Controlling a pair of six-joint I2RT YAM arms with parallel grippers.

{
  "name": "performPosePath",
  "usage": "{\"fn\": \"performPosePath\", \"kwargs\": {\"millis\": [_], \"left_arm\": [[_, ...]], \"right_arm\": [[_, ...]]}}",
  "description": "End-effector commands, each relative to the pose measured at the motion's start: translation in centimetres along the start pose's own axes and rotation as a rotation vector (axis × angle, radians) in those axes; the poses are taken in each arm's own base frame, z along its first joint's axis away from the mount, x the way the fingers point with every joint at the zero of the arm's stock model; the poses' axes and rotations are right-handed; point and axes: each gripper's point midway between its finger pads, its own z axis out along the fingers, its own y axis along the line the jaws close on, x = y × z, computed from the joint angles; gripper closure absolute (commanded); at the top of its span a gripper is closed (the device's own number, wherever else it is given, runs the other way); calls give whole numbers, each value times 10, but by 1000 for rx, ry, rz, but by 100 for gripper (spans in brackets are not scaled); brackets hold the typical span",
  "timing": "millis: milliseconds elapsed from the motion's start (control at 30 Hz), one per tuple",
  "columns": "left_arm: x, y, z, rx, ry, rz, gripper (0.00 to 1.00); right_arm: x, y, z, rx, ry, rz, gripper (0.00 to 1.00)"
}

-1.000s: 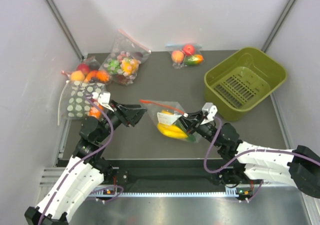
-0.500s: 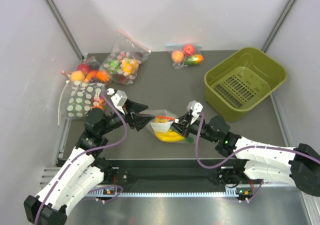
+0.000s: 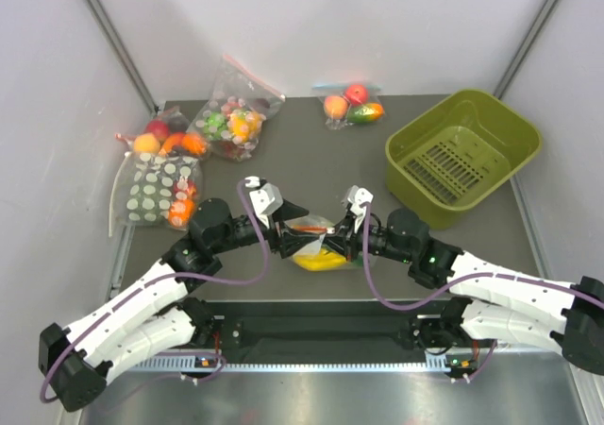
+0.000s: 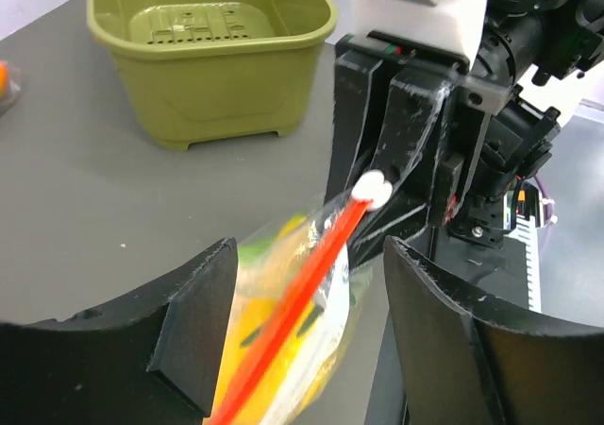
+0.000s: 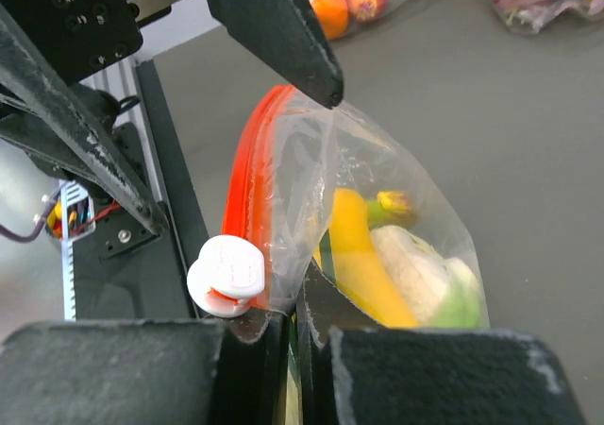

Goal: Open the zip-top bag and remove the fake food

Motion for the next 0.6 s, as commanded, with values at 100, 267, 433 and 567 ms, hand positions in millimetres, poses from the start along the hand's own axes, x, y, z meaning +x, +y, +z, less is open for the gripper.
{"fn": "performPosePath", "kwargs": {"millis": [100, 267, 433, 567], "left_arm": [[-9, -1, 14, 1, 29, 93, 33], [12, -3, 25, -3, 95, 99, 46], [28, -11, 30, 19, 145, 90, 53], [31, -13, 34, 17, 153, 99, 74]], "right_arm": [[-21, 15, -6, -52, -14, -7, 100], [-24, 15, -10, -53, -1, -15, 100], [-27, 12, -18, -30, 12, -14, 100], [-24, 10, -21, -13, 18, -9, 99]]}}
